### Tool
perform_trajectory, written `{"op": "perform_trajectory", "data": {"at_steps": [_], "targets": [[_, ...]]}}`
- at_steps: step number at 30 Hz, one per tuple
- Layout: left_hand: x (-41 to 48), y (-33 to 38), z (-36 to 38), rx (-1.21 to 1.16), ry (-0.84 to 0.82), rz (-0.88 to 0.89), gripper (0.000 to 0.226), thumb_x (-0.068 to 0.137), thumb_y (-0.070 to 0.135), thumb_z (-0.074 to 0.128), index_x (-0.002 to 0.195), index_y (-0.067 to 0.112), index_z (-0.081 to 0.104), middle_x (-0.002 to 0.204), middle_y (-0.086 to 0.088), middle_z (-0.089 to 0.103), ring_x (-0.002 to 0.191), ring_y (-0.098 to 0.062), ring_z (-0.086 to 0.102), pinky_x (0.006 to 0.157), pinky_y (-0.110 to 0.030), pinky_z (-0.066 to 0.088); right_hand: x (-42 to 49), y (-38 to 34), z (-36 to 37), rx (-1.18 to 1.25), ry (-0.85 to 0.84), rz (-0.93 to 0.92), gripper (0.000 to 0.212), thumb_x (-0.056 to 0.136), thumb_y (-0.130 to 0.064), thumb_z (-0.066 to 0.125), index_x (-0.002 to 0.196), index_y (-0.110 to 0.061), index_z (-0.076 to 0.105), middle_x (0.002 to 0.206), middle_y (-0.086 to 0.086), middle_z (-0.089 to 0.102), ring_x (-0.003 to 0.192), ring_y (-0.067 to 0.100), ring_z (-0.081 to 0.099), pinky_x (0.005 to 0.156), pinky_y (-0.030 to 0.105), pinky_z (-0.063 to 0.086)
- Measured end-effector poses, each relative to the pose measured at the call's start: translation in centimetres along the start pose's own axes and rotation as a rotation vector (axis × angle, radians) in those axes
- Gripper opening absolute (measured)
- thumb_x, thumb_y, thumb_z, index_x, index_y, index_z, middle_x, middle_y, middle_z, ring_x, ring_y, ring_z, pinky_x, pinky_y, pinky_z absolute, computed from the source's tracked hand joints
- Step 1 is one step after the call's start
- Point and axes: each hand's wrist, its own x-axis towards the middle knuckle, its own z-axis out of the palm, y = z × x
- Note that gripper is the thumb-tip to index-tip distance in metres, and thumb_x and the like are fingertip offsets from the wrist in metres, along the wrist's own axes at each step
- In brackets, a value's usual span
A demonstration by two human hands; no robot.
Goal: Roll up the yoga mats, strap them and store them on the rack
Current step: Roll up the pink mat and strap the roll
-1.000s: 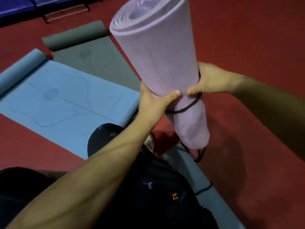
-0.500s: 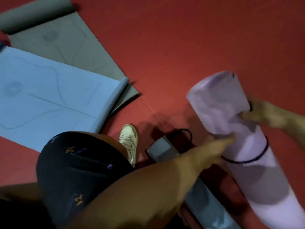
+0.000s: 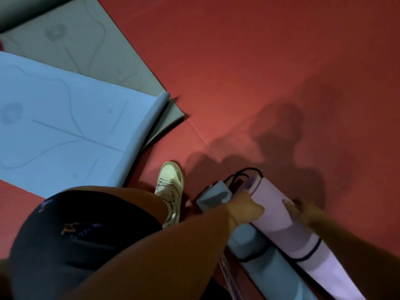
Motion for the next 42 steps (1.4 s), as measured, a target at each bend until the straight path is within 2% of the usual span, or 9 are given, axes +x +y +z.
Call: {"op": "perform_trajectory", "data": {"at_steps": [5,8,11,17,22,26,30,34,42], "targets": [[0.6,-0.8,-1.3,-0.018,0.045,-0.063,0.077,0.079,0.036,0.064,0.145,0.004,0.038,0.141,-0.016,0.049,0.125,-0.03,0.051,0.091,-0.027,0.043,1.2,-0.8,0.6,0.03,-0.019,0.049,0.141,0.039,-0.071,0.087,0.153,-0.02,0.021,0.153,0.008,0.034,0.137,0.03,0.039,0.109,0.042,0.039],[-0.2,-0.8,-1.5,0.022,0.04,-0.054,0.093,0.063,0.043,0.058,0.145,0.006,0.038,0.144,-0.016,0.047,0.128,-0.031,0.05,0.102,-0.032,0.044,2.1,-1.0,0.4,0.016,-0.008,0.137,0.153,0.03,-0.084,0.079,0.153,-0.016,0.018,0.155,0.011,0.031,0.137,0.034,0.038,0.11,0.046,0.037],[-0.2,-1.0,-1.5,0.069,0.059,-0.011,0.062,0.095,0.025,0.061,0.149,0.007,0.034,0.149,-0.015,0.043,0.134,-0.03,0.044,0.106,-0.03,0.037,3.2,-0.2,0.6,-0.043,0.059,0.162,0.161,0.027,-0.101,0.056,0.154,-0.012,0.015,0.157,0.014,0.028,0.14,0.035,0.033,0.114,0.046,0.033],[-0.9,-1.2,-1.9,0.113,0.103,0.064,0.057,0.1,0.02,0.055,0.151,0.01,0.032,0.153,-0.014,0.037,0.139,-0.028,0.039,0.108,-0.028,0.033,2.5,-1.5,0.8,-0.155,0.033,0.165,0.142,0.053,-0.083,0.072,0.154,-0.007,0.007,0.157,0.019,0.023,0.142,0.036,0.03,0.114,0.043,0.032],[-2.3,-0.6,-2.1,0.133,0.091,0.07,0.056,0.093,0.027,0.058,0.144,0.009,0.042,0.144,-0.014,0.047,0.129,-0.03,0.048,0.102,-0.031,0.041,2.2,-4.1,0.7,-0.144,0.038,0.043,0.145,0.048,-0.093,0.059,0.155,-0.011,0.005,0.156,0.019,0.023,0.142,0.035,0.029,0.114,0.045,0.032],[-2.9,-0.8,-1.9,0.163,0.106,0.057,0.055,0.097,0.026,0.056,0.146,0.01,0.037,0.145,-0.015,0.045,0.128,-0.031,0.048,0.104,-0.036,0.043,2.8,-6.8,0.1,-0.19,0.057,-0.099,0.116,0.068,-0.074,0.067,0.154,-0.016,0.015,0.154,0.014,0.028,0.14,0.034,0.031,0.112,0.045,0.033],[-3.0,-1.6,-1.9,0.202,0.12,0.043,0.051,0.098,0.023,0.054,0.145,0.008,0.038,0.145,-0.015,0.043,0.129,-0.031,0.047,0.105,-0.037,0.043,3.9,-10.1,-0.6,-0.256,0.155,-0.316,0.065,0.085,-0.056,0.055,0.131,-0.011,0.053,0.135,0.015,0.052,0.12,0.034,0.05,0.099,0.039,0.043],[-1.9,-2.8,-2.7,0.256,0.094,0.034,0.07,0.098,0.021,0.054,0.157,0.012,0.017,0.162,-0.011,0.016,0.146,-0.032,0.023,0.118,-0.039,0.027,6.0,-13.7,-0.4,-0.335,0.181,-0.462,0.033,0.089,-0.029,0.06,0.111,-0.007,0.069,0.123,0.017,0.061,0.112,0.035,0.054,0.093,0.038,0.045],[0.5,-3.2,-6.9,0.39,0.162,0.156,0.08,0.095,0.023,0.054,0.158,0.032,0.007,0.167,0.005,-0.004,0.152,-0.03,0.007,0.12,-0.043,0.023,12.5,-19.4,2.6,-0.539,-0.018,-0.262,0.038,0.092,-0.027,0.057,0.124,-0.008,0.058,0.131,0.018,0.058,0.117,0.034,0.059,0.097,0.044,0.051]]}}
